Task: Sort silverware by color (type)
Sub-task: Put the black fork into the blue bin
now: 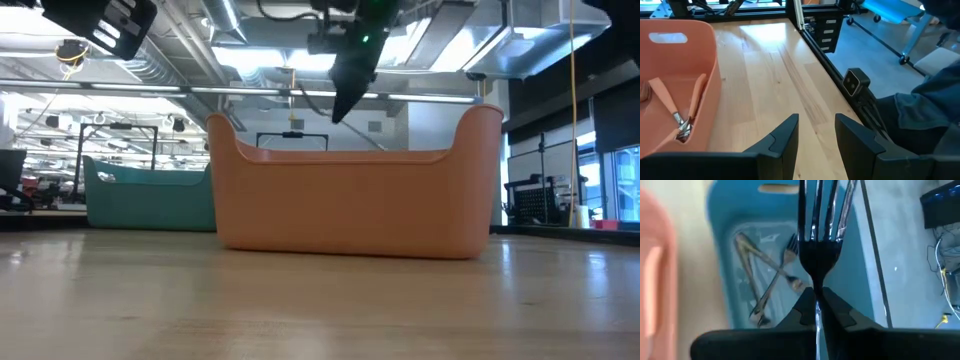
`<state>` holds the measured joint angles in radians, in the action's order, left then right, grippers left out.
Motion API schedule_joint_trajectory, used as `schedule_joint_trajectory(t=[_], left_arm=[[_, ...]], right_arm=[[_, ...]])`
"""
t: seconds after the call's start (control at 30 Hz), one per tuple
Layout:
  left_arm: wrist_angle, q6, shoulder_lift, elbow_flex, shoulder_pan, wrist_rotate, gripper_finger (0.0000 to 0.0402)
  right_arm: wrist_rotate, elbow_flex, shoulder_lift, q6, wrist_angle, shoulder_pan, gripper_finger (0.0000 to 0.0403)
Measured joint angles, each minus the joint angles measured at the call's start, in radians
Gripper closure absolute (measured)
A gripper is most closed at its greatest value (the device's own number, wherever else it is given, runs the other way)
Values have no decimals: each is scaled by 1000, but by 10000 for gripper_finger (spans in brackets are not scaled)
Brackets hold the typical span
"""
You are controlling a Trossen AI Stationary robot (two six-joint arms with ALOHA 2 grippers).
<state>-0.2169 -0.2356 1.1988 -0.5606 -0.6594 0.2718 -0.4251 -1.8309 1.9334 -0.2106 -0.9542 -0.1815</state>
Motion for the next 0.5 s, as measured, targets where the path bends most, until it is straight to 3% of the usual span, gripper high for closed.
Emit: schedule_joint_trajectory(t=[0.5], left_arm=[[6,-4,0,0,-48,14,279]], right_arm=[[95,0,109,-31,82,-88,401]])
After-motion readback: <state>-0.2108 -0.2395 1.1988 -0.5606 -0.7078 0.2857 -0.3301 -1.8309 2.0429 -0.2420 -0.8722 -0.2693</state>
